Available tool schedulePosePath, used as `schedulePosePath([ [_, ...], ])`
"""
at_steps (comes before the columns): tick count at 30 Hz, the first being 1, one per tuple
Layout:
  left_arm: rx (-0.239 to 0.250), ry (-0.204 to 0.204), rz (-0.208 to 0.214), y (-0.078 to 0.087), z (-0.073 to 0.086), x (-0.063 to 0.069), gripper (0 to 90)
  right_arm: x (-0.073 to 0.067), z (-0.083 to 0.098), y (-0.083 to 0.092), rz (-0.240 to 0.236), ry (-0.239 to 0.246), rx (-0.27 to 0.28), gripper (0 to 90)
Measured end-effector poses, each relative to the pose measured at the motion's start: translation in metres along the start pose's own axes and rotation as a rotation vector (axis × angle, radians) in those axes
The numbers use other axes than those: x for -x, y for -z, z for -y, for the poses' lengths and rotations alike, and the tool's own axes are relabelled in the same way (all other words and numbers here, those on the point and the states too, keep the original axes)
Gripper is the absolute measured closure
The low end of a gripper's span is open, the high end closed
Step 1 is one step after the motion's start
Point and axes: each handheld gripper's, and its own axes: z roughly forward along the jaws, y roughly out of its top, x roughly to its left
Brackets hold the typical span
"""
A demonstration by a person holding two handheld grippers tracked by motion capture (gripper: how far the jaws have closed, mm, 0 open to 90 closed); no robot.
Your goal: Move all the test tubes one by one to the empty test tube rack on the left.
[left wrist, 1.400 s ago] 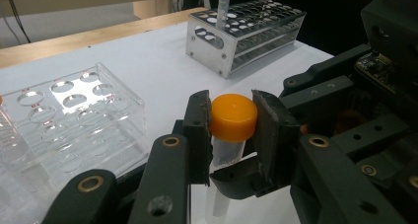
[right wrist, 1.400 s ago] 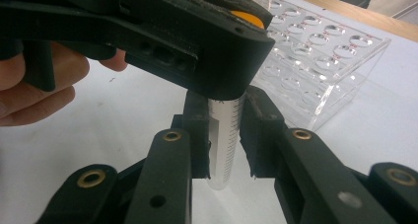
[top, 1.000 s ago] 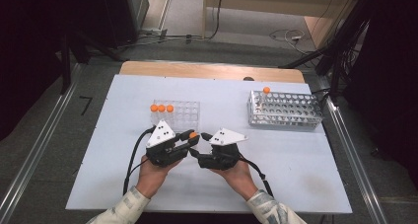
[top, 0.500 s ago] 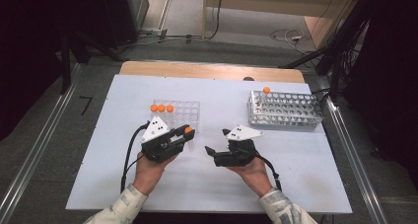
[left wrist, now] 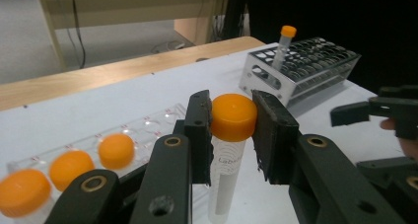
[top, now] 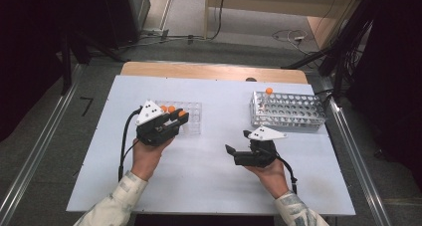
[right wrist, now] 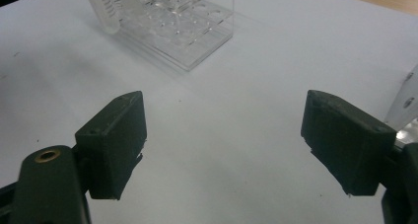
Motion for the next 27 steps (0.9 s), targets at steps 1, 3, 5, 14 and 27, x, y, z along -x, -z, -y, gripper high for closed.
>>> schedulePosePath([
  [1,0.003,0.001,-0.008,-0.001,-0.002,-0.002,70.3,0.001,0.000,0.001,0.000,-0.005,0.002,16.3],
  [3,0.004,-0.005,-0.026,-0.002,-0.006,-0.005,70.3,0.002,0.001,0.001,0.004,-0.007,0.003,16.3],
  [5,0.006,-0.009,-0.041,-0.005,-0.009,-0.007,70.3,0.002,0.001,0.001,0.003,-0.005,0.000,16.4],
  [14,0.032,-0.014,-0.092,-0.010,-0.020,-0.015,70.4,0.000,0.003,0.001,0.009,-0.004,-0.004,17.0],
  [27,-0.009,-0.035,-0.142,-0.027,-0.013,-0.025,70.3,0.000,0.003,0.001,0.008,-0.007,-0.004,17.2],
])
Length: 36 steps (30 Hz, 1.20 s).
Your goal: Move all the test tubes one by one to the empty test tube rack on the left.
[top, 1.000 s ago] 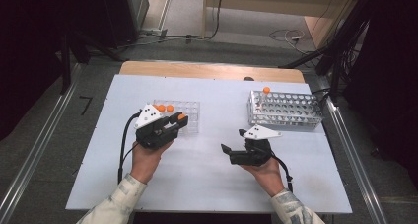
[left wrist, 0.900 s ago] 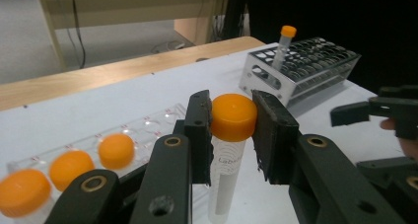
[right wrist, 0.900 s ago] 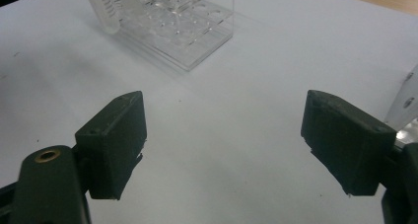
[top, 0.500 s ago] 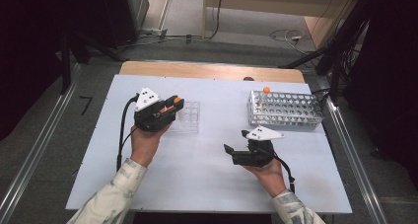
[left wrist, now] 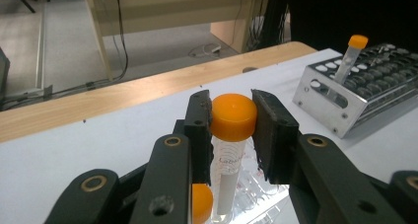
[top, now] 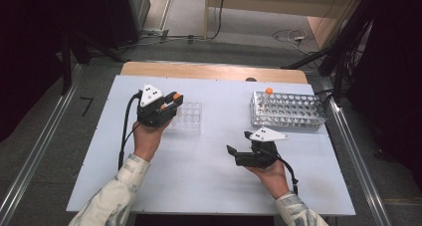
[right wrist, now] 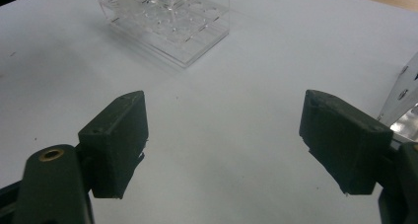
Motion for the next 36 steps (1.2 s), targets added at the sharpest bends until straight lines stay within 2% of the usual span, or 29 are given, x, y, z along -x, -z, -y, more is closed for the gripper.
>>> schedulePosePath([
  [9,-0.065,-0.014,-0.014,-0.010,0.018,0.002,70.2,-0.001,0.000,0.000,0.001,-0.005,0.000,17.7],
  [15,-0.063,-0.053,-0.025,-0.011,0.021,0.006,70.0,-0.001,0.000,0.001,0.005,-0.009,-0.001,18.0],
  [26,-0.066,-0.047,-0.028,-0.011,0.020,0.004,69.0,0.000,0.001,0.000,0.008,-0.008,-0.004,18.1],
  [36,-0.064,-0.039,-0.042,-0.010,0.020,0.004,63.8,-0.001,0.001,0.001,0.008,-0.007,-0.002,18.2],
])
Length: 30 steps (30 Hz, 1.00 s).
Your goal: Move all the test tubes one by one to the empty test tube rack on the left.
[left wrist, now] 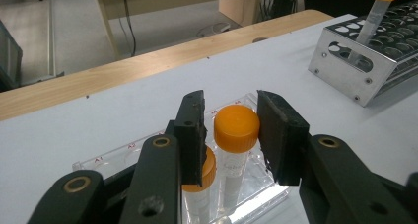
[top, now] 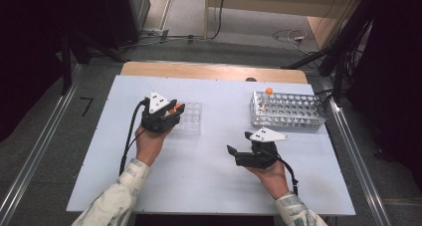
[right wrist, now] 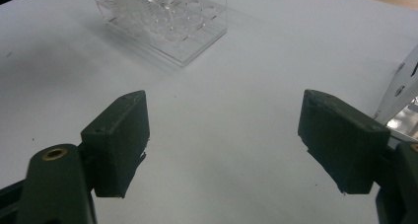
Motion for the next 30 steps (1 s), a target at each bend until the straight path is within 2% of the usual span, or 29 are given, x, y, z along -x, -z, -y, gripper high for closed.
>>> schedulePosePath([
  [4,0.000,-0.006,0.012,0.001,0.000,-0.001,64.9,0.000,0.000,-0.001,0.000,-0.005,-0.002,18.3],
  [7,0.003,-0.018,0.003,0.002,0.000,0.001,66.4,0.000,0.000,-0.002,0.000,-0.004,-0.005,18.3],
  [9,-0.003,-0.014,0.012,0.003,0.000,0.000,60.5,0.000,0.001,-0.002,-0.001,-0.003,-0.006,18.3],
  [11,-0.003,-0.014,0.014,0.005,0.000,-0.001,59.0,0.001,0.001,-0.002,0.002,-0.004,-0.005,18.2],
  [16,0.017,0.035,0.064,0.011,-0.002,-0.001,51.9,0.004,0.000,-0.001,0.007,-0.015,-0.002,18.2],
  [20,0.000,0.047,0.092,0.017,-0.001,0.005,42.6,0.004,0.001,0.000,0.023,-0.020,-0.005,18.2],
  [26,0.015,0.060,0.100,0.026,0.006,0.015,32.6,0.010,0.001,0.001,0.052,-0.040,-0.004,18.3],
  [30,-0.002,0.070,0.118,0.028,0.018,0.019,27.4,0.016,0.000,0.004,0.081,-0.056,0.014,19.4],
])
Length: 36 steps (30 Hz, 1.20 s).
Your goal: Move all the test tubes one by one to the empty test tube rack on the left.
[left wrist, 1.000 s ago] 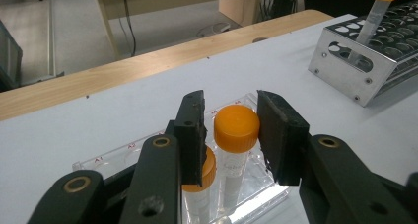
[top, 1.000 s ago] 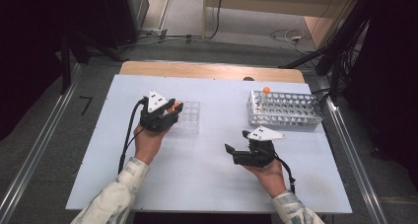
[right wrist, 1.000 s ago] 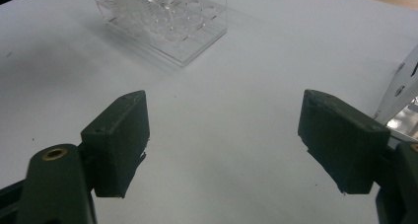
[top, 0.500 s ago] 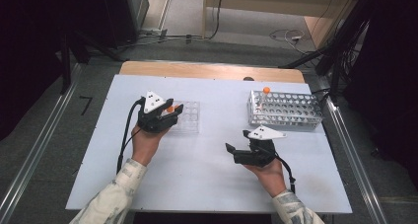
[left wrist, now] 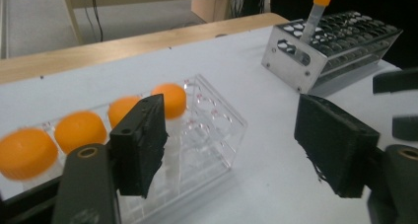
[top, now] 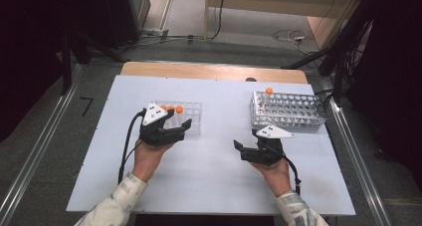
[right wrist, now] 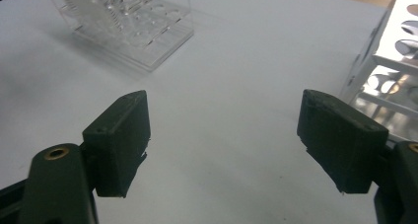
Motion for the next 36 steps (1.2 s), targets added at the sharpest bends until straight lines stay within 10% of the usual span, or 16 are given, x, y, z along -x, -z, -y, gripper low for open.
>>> schedulePosePath([
  [11,-0.018,0.010,0.023,0.003,0.029,0.005,21.6,0.034,-0.018,0.004,0.152,-0.085,0.031,19.8],
  [36,0.010,0.013,0.013,0.010,0.032,0.003,20.5,0.094,-0.050,-0.045,0.359,-0.139,0.107,44.8],
])
